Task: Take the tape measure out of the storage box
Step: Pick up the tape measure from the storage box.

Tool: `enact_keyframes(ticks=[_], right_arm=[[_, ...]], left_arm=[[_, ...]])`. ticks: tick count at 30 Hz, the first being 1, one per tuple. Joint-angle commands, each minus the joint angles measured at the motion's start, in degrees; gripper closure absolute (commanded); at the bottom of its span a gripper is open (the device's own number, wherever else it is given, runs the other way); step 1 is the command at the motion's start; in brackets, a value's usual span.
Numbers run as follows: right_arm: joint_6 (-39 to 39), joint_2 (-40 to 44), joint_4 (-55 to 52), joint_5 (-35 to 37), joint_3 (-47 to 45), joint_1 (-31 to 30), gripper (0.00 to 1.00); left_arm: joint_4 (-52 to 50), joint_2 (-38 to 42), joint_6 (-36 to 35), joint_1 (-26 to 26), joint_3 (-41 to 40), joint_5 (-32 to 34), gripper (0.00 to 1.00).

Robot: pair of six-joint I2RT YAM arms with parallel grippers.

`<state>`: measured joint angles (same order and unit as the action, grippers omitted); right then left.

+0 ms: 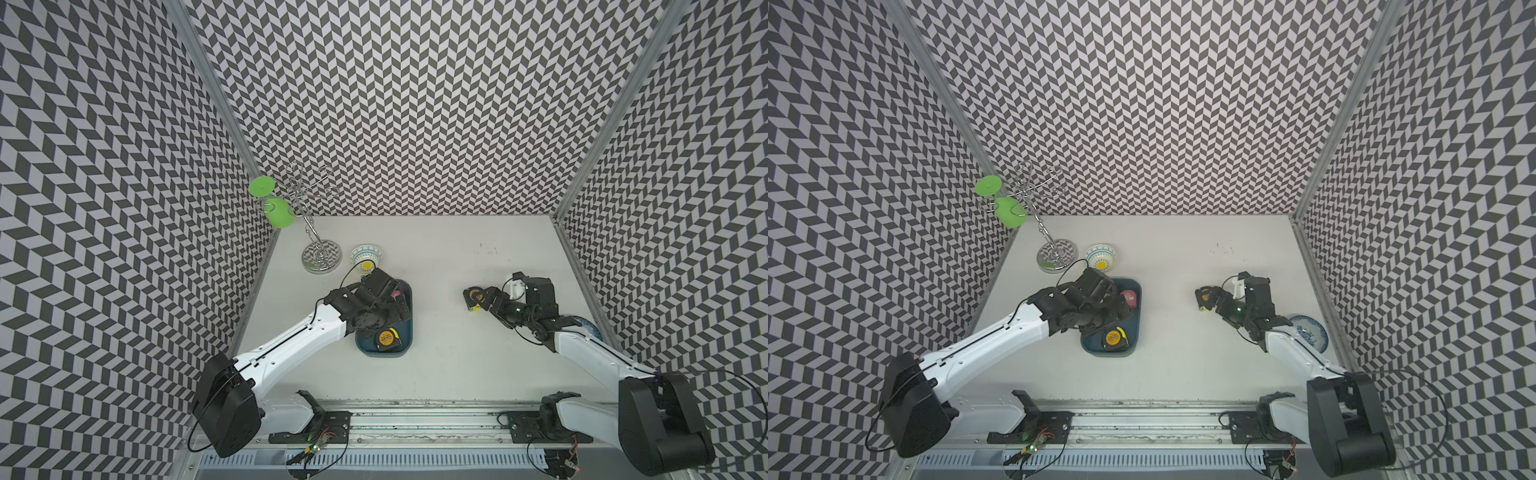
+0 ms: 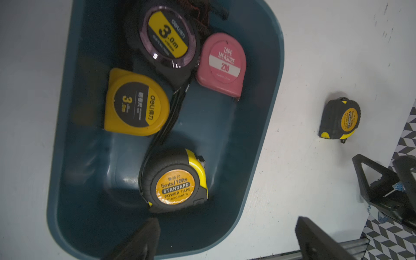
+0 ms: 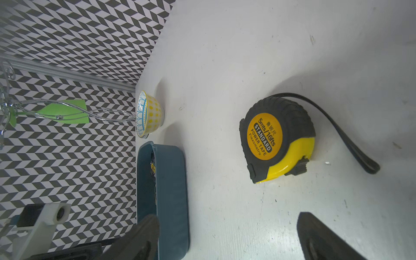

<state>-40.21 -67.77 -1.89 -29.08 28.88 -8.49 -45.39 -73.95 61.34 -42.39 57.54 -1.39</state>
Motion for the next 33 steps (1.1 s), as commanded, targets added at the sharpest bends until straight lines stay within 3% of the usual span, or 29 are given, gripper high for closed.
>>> enact_keyframes(ticks=[1, 17, 33], right_arm=[[1.01, 2.43, -2.62, 0.52, 0.9, 0.03, 0.0], [0.61, 8.39, -6.64, -0.59, 1.36, -0.03, 0.01], [-0.25, 7.22, -5.04, -0.91, 1.35, -0.04, 0.0]], left_arm=[[-2.1, 0.1, 4.26, -0.75, -1.62, -0.91, 0.0], [-1.9, -9.97, -0.81, -0.83, -2.68, 1.17, 0.0], [-0.08, -18.13, -5.51, -0.77, -0.17, 3.76, 0.0]])
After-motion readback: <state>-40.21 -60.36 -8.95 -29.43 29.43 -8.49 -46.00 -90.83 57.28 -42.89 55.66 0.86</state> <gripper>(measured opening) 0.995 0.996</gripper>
